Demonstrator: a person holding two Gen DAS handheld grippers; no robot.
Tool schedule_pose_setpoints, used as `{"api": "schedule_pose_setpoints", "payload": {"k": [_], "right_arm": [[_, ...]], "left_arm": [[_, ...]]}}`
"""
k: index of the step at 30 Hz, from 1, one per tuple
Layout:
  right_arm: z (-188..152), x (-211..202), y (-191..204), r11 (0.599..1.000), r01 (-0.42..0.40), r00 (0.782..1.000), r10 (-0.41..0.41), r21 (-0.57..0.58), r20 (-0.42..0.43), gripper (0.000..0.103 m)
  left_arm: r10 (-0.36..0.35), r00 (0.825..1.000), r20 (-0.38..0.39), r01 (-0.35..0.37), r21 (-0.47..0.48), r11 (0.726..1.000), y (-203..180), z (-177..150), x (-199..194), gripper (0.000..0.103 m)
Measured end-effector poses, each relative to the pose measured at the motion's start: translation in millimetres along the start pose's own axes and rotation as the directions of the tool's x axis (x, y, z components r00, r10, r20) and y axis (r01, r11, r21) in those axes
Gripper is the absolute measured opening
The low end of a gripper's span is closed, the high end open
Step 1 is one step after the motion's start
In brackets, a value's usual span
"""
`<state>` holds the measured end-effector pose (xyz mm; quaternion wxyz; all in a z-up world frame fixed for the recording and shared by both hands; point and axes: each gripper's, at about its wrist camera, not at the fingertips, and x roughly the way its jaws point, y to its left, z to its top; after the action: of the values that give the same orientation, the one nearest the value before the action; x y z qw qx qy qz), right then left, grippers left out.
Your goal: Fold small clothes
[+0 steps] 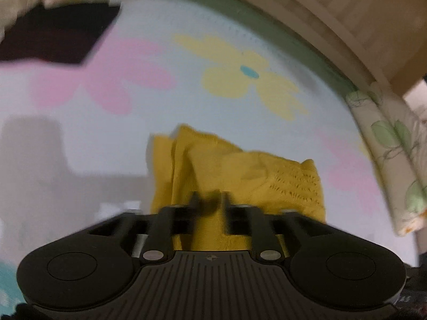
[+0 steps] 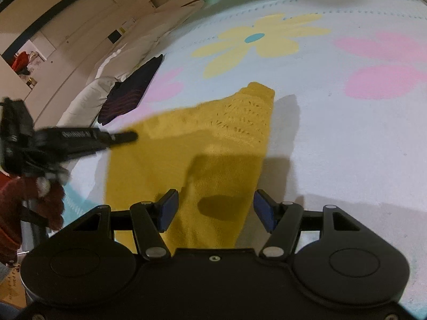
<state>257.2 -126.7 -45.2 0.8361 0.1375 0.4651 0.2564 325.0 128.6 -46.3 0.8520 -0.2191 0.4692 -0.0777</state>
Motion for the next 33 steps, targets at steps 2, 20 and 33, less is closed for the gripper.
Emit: {"api": "schedule_pose_setpoints", "payload": {"k": [2,20,33], "right_arm": [[0.0,-2.0,5.1,0.999,0.021,1.000,-0.021,-0.028,0.009,0.067],[-43.7,43.3,147.5,0.851,0.037,0.999,-0.043,-0.524,0.000,0.066],[-57.0,53.2,136.3,0.807,0.043,0.996,-0.083,-0.590,-0.040,0.009]], "left_arm": [[-0.036,0.999,-0.006,0.035,-0.018,0.999,7.9,2.6,-1.1,0.069],[-0.006,0.999,-0.047,0.007,0.006,1.000,31.6,-5.6,-20.9,0.069],[-0.080,0.995,-0.058,0.080,-0.006,0.997,32.2,-3.6,-29.1,0.070]]}}
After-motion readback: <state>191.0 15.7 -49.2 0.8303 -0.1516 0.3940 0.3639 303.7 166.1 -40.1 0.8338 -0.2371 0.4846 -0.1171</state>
